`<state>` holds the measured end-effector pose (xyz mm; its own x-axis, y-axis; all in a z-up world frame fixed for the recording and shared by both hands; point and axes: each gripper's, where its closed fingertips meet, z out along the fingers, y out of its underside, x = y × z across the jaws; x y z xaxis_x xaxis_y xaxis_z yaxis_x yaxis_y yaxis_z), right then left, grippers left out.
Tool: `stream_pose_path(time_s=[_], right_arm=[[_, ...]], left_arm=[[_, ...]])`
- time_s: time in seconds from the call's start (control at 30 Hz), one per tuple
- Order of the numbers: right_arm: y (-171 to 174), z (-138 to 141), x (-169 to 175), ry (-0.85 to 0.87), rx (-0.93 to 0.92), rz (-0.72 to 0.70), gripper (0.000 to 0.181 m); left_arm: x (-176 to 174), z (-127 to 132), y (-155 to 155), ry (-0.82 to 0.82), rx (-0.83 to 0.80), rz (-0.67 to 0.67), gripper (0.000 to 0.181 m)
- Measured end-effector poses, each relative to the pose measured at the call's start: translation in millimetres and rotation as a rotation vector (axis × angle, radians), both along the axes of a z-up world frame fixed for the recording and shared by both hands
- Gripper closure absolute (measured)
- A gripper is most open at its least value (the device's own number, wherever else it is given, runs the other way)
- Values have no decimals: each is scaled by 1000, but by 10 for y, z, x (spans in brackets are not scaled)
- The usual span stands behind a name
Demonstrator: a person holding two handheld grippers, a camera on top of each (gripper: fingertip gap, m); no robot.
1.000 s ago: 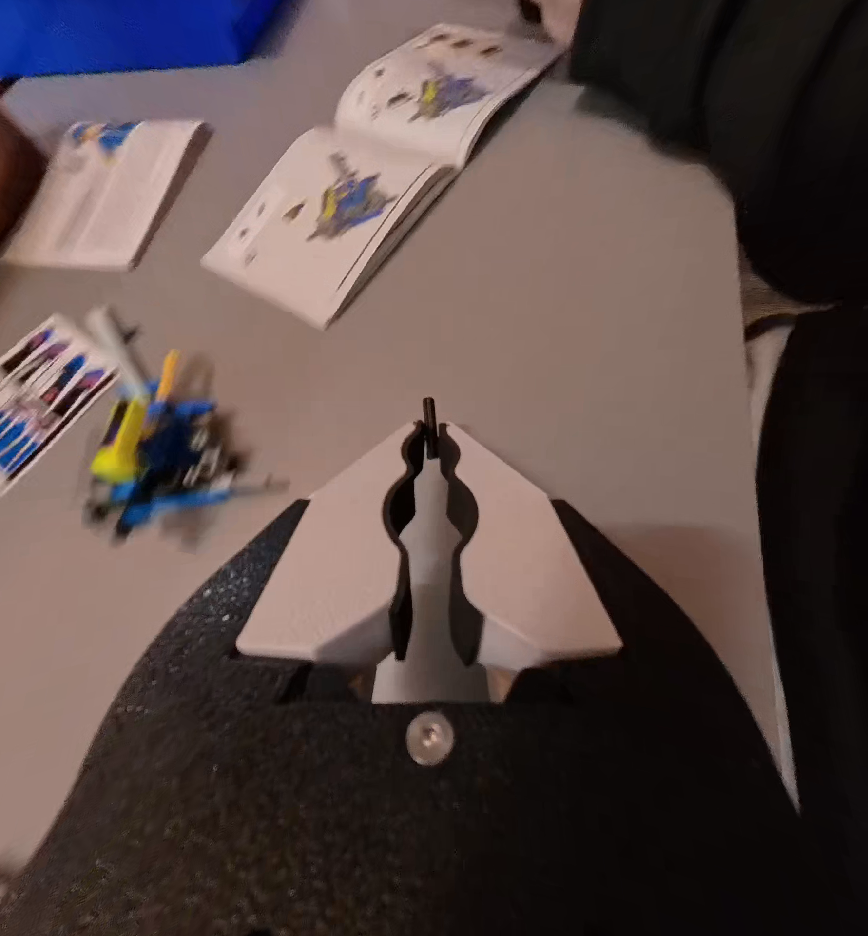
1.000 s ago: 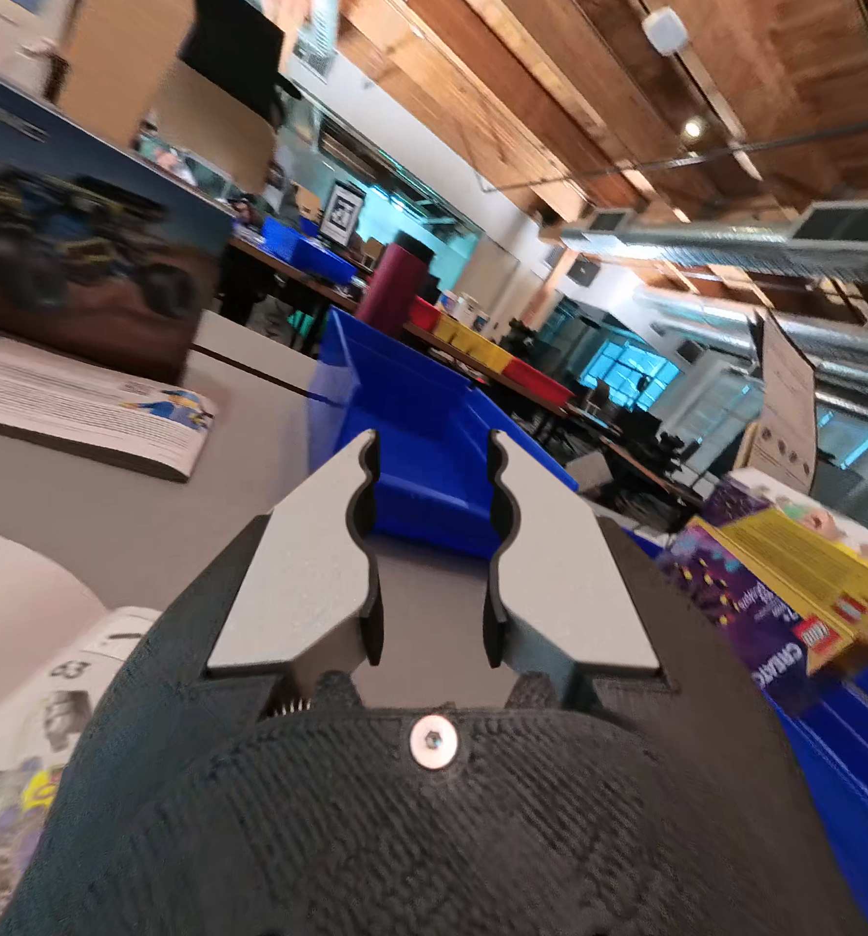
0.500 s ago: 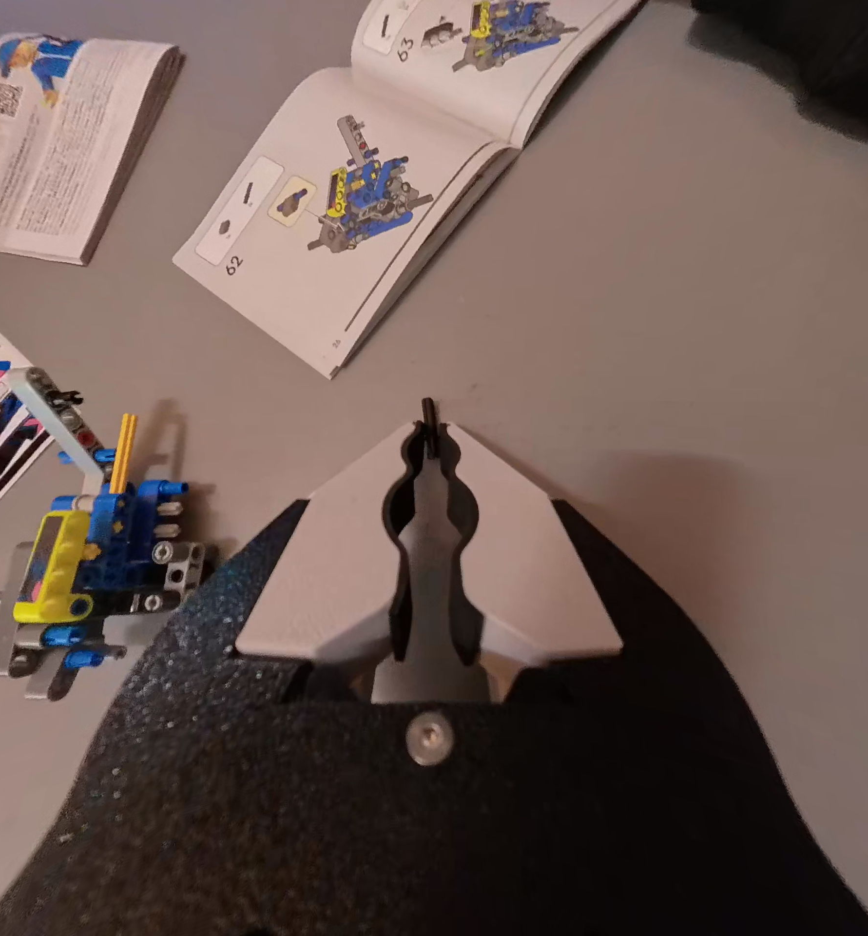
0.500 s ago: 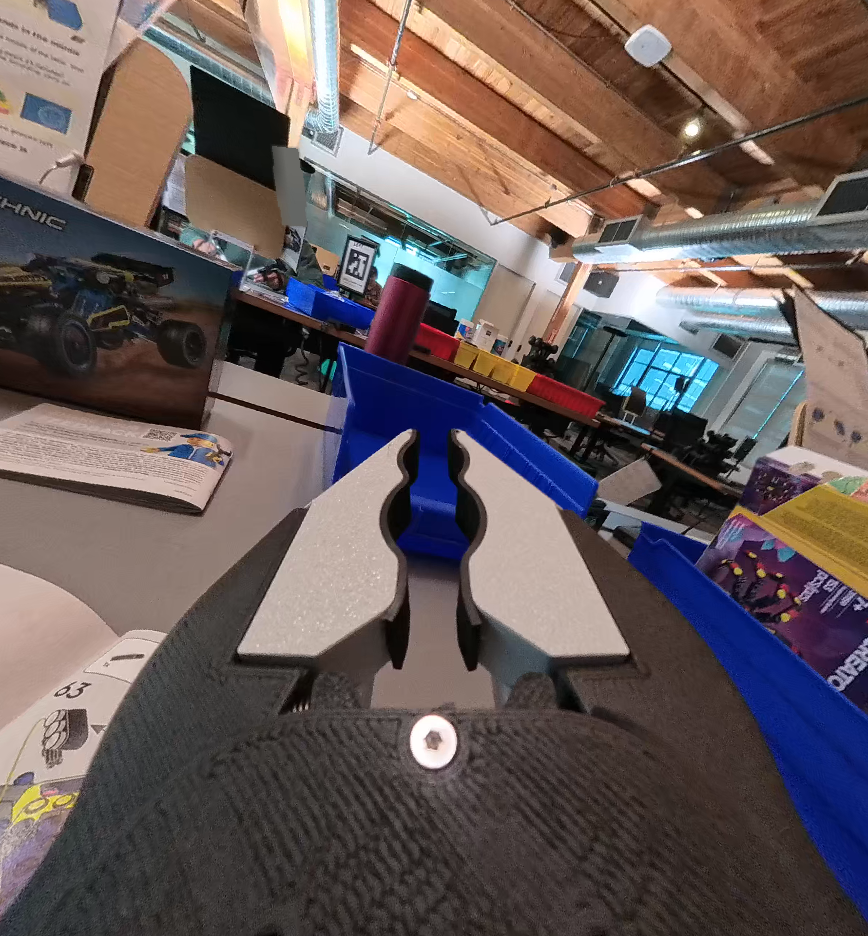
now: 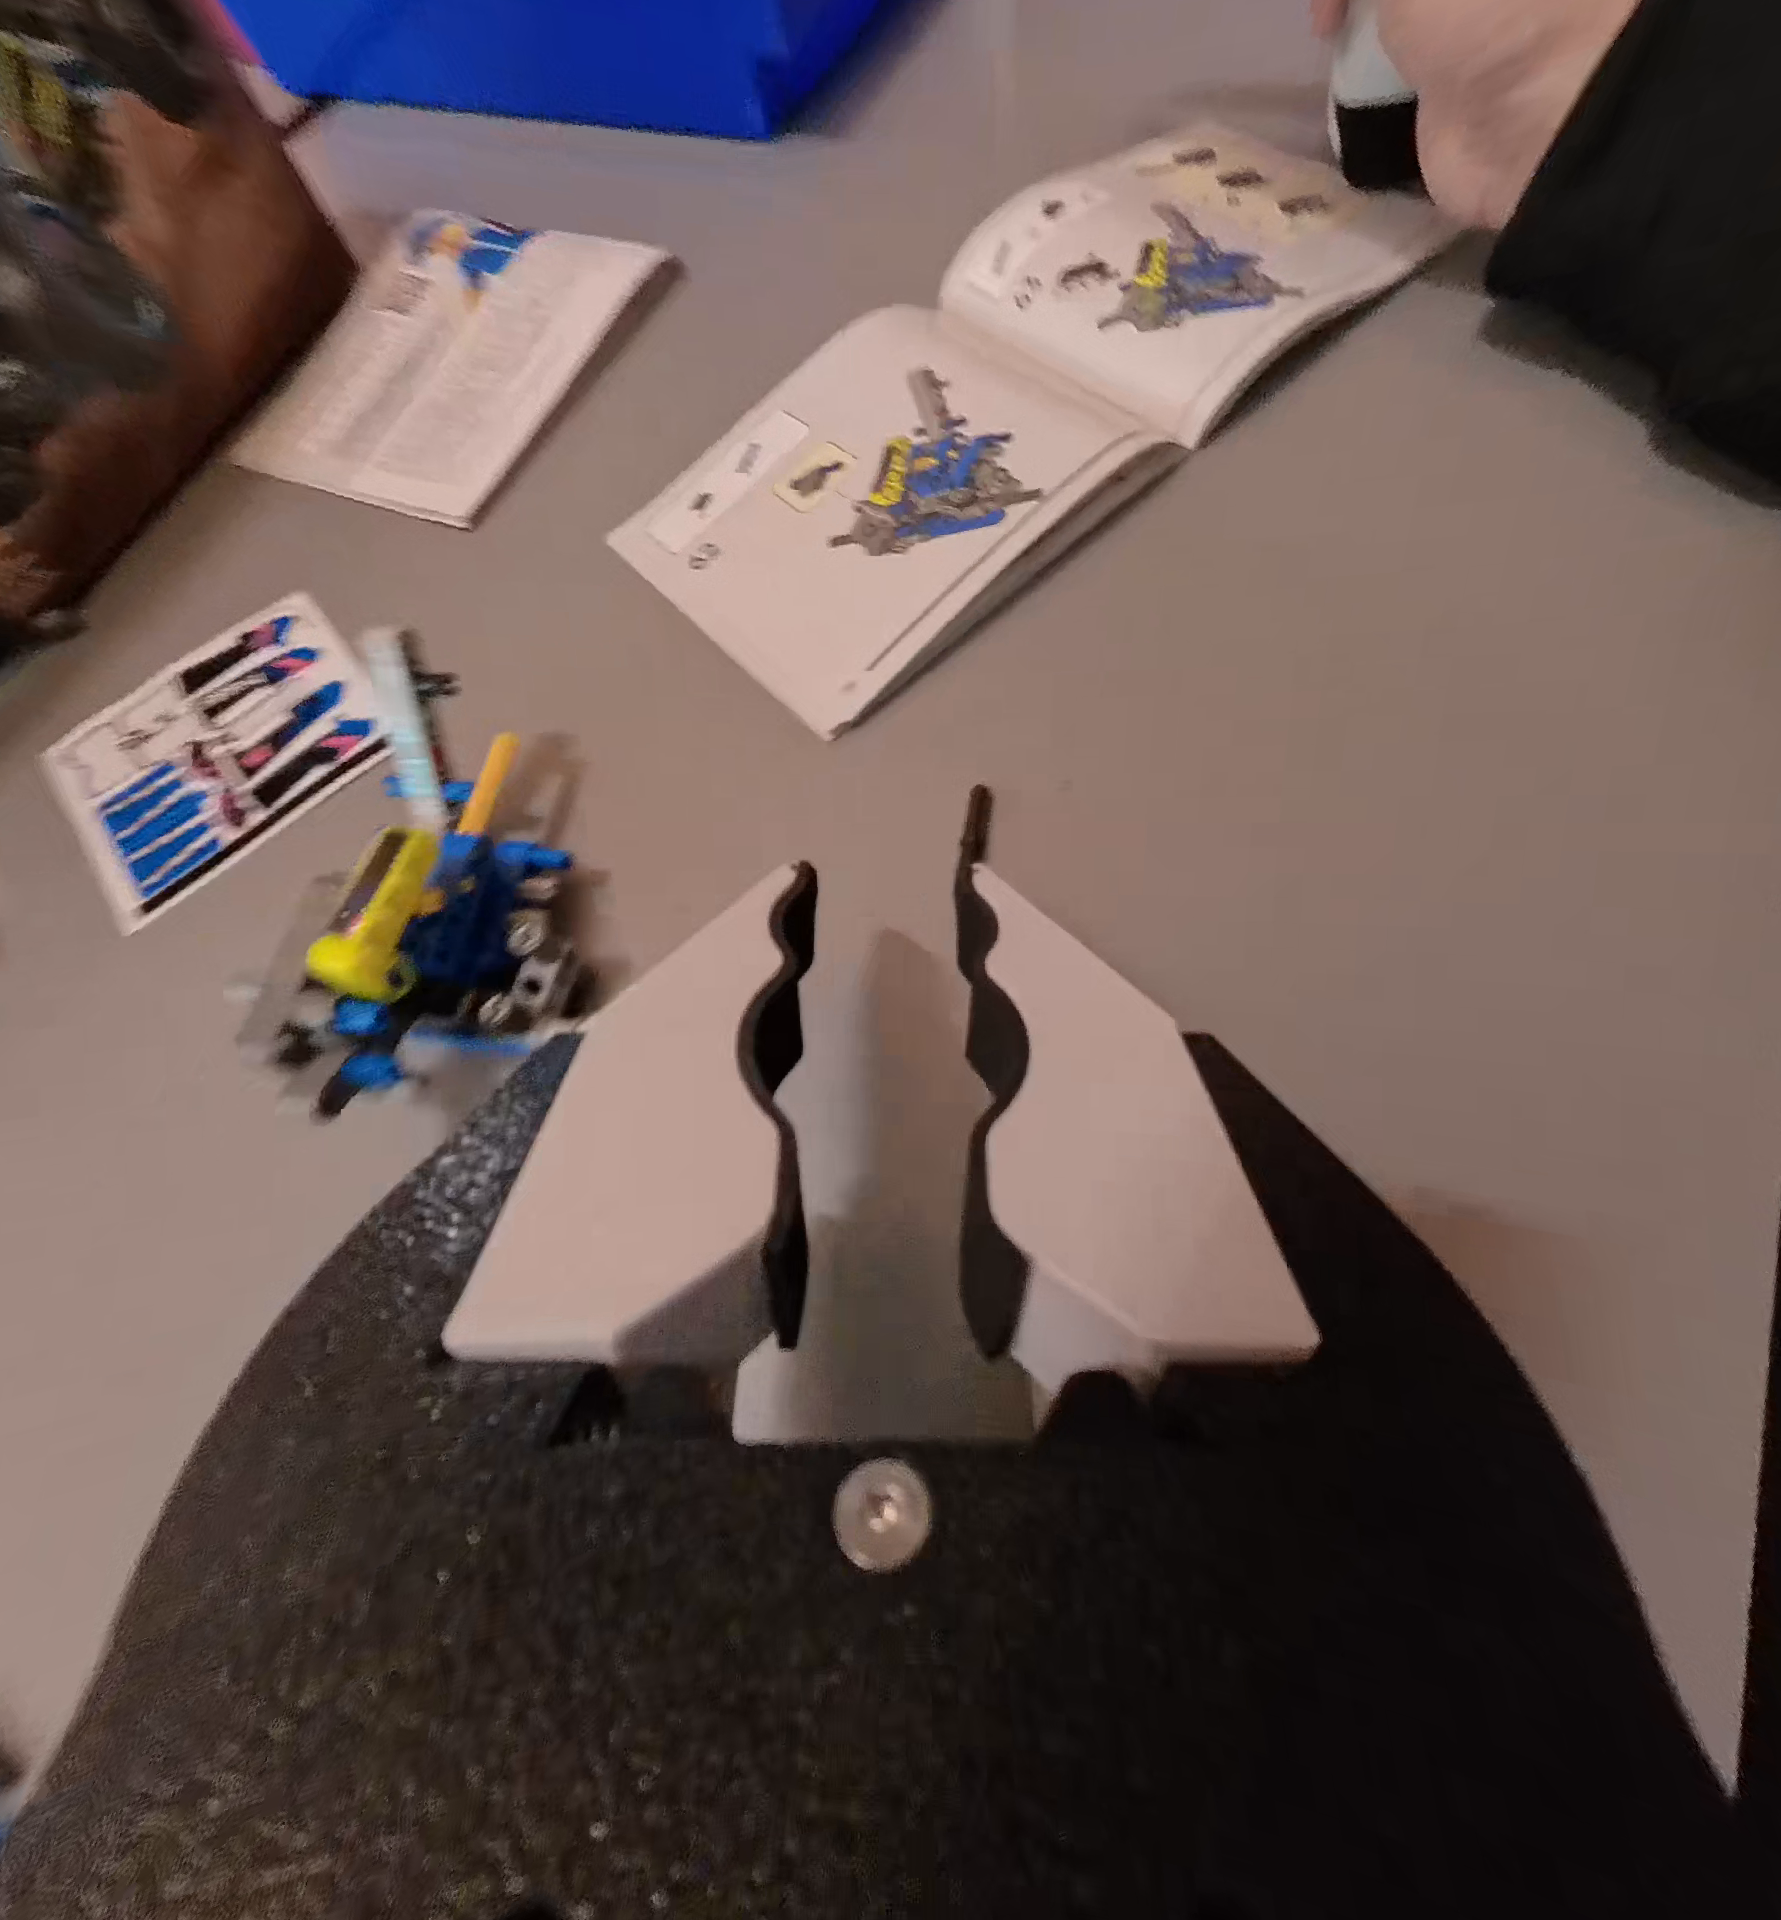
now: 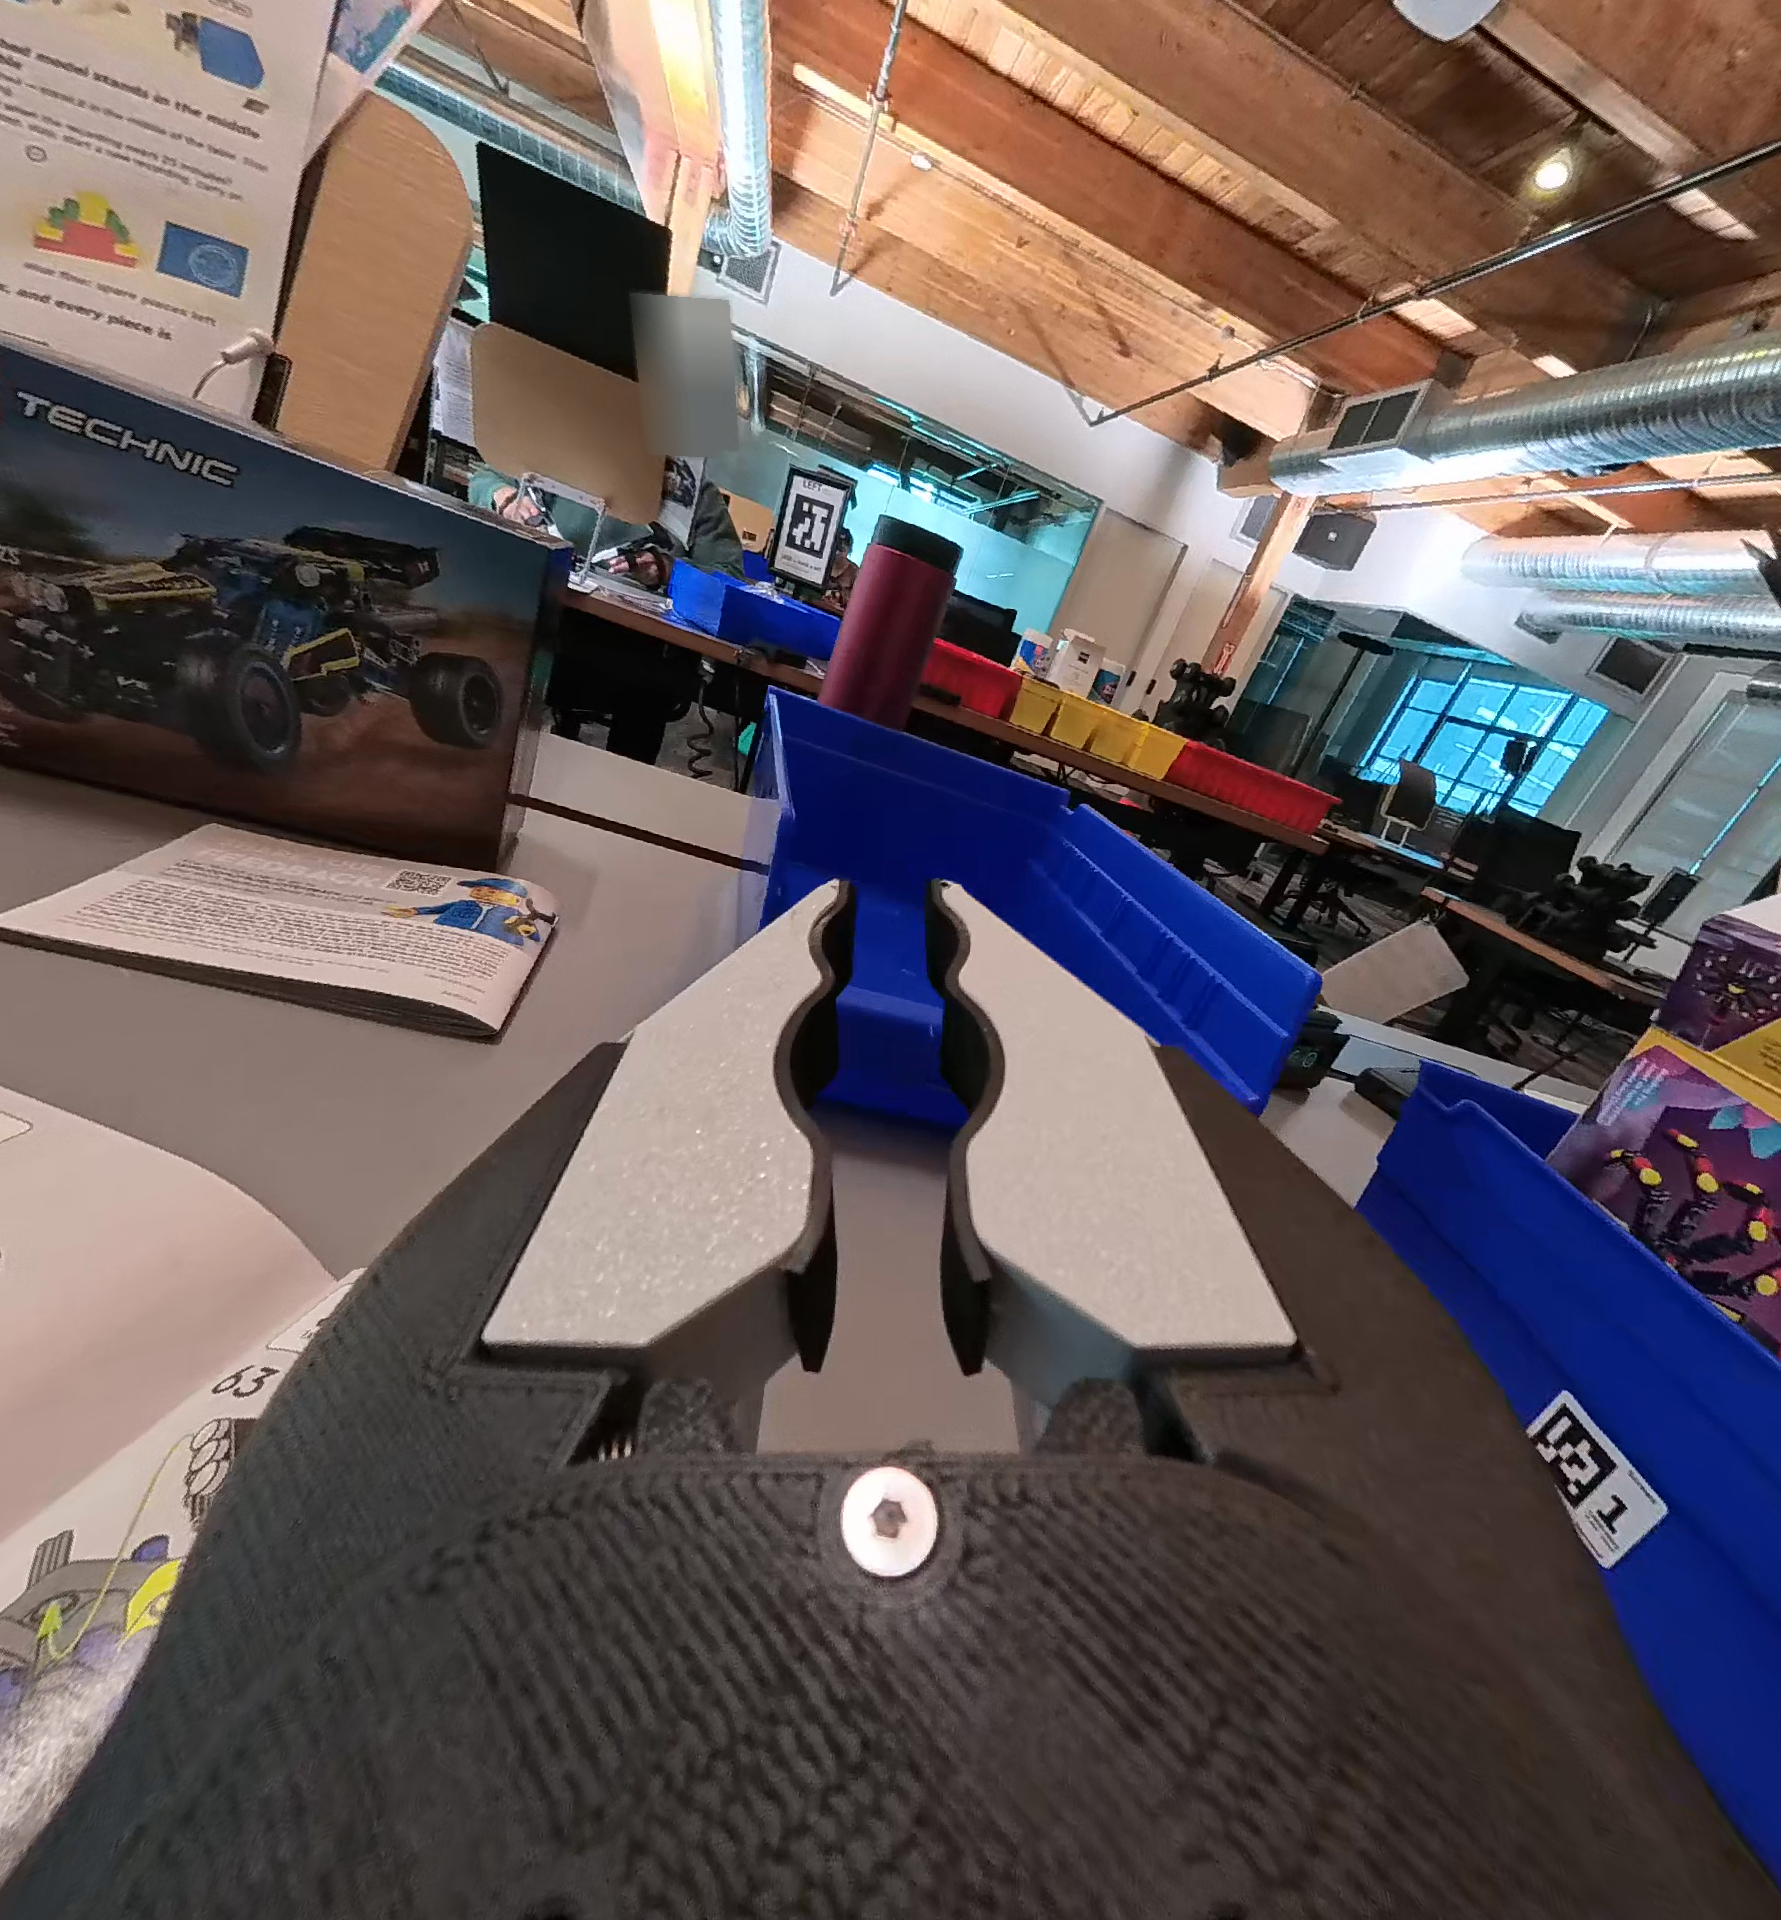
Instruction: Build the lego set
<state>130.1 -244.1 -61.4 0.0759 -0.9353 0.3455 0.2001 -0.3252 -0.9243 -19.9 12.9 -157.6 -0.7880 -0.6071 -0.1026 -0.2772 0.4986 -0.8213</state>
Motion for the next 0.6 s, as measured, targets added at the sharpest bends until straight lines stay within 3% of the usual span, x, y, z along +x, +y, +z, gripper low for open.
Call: stream_pose_path(time_s=[0.1, 0.23, 0.47, 0.6], right_arm=[[40, -16, 2, 4, -28, 2, 170], [63, -22, -3, -1, -56, -4, 170], [115, -55, 2, 3, -104, -2, 169], [141, -74, 8, 8, -120, 5, 168]], left_arm=[[7, 125, 363, -65, -40, 110, 148], [-8, 175, 1081, -109, -16, 285, 150], [-226, 93, 2616, -18, 83, 600, 155], [-420, -3, 3151, 63, 91, 700, 158]])
